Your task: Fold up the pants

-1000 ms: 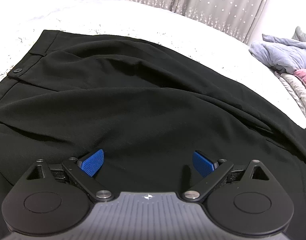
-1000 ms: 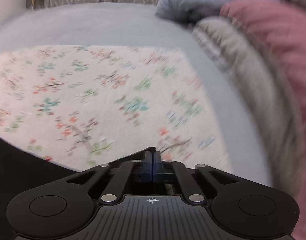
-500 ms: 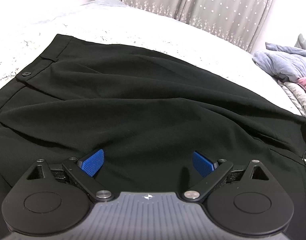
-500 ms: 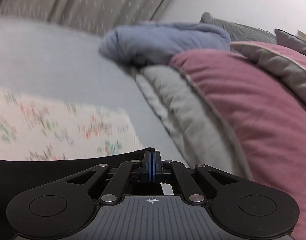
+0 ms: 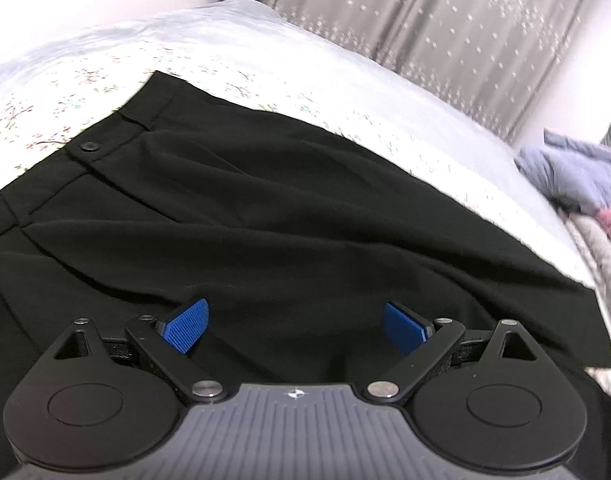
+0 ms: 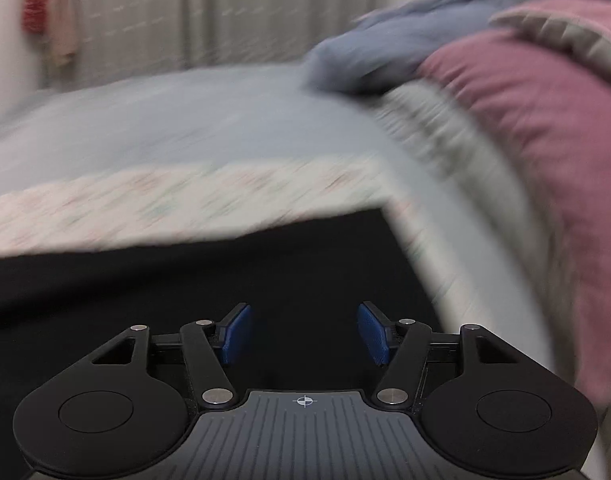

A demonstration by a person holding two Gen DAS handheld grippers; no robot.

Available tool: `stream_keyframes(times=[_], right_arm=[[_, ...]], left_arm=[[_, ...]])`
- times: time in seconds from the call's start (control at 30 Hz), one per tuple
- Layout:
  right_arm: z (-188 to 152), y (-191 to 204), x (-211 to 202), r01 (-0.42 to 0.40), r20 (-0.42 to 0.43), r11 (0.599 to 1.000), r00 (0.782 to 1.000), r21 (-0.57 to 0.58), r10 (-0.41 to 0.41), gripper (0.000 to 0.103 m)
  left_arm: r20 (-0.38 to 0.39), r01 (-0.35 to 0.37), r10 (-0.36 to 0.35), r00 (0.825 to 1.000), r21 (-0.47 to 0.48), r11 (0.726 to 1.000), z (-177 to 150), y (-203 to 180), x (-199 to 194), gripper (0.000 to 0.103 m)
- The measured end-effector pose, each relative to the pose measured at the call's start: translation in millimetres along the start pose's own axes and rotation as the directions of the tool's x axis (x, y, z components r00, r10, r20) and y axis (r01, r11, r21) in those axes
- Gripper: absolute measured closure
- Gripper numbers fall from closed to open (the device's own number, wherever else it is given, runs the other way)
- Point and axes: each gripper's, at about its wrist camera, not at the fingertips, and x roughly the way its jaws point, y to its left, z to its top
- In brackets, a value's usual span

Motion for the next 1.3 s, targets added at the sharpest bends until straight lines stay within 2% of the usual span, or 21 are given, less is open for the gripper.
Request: stream_keyframes(times=[0.1,0.2,0.33,0.4,0.5,0.7,0.9,1.0,1.13,1.2,1.3], right_arm=[[-40,40,-32,-0.065,-0.076,0.997,0.995,-0.049,0.061,0.036],[-81,77,-54,-0.120,-0.141,0.988,0.984,-0.100,0.105,0.035],[-133,106,-54,-0.094,-0.217,0.986,0.974,-0.140,0.063,0.030],[-151,109,-62,-0.054,-0.161,0.988,0.986,-0.144,0.030,0.023],[-160,103,-76,-0.046,-0.183,0.995,0.983,-0.087,0.029,0.020],[-188,86,-92,-0.041,-0.157,0.997,0.987,-0.069,0.030,0.010],[-193,89,-98,-0.029,-0.153,0.997,0.988,-0.067,0.019,0.010],[-194,88,-100,-0.026,-0.153,0.997,0.988,-0.066,0.016,0.010],[-197,93,-103,-0.046,-0.127,0.995,0.991,-0.088,0.034,0.010],[-197,98,-105,-0.062,-0.116,0.993,0.992,-0.100,0.050,0.010],[-196,105,-107,-0.084,-0.111,0.990,0.991,-0.110,0.072,0.010]], left_arm=[[0.007,-0.007,0.007,1.000,0.005,1.000,0,2,-5,0.002],[-0.013,-0.018,0.018,1.000,-0.009,1.000,-5,5,-6,0.002],[-0.044,-0.032,0.031,0.999,-0.018,0.999,-12,11,-9,0.002],[-0.090,-0.069,0.070,0.994,0.012,0.998,-16,13,-7,0.002],[-0.099,-0.119,0.128,0.987,0.091,0.989,-23,13,-10,0.002],[-0.112,-0.151,0.169,0.979,0.153,0.977,-36,25,-26,0.002],[-0.108,-0.146,0.164,0.981,0.154,0.977,-44,34,-45,0.004],[-0.102,-0.142,0.155,0.983,0.129,0.982,-42,38,-55,0.004],[-0.036,-0.126,0.126,0.991,0.016,0.992,-25,55,-71,0.004],[-0.016,-0.159,0.159,0.987,-0.017,0.987,-19,65,-75,0.004],[-0.067,-0.222,0.218,0.974,-0.067,0.973,-12,82,-64,0.004]])
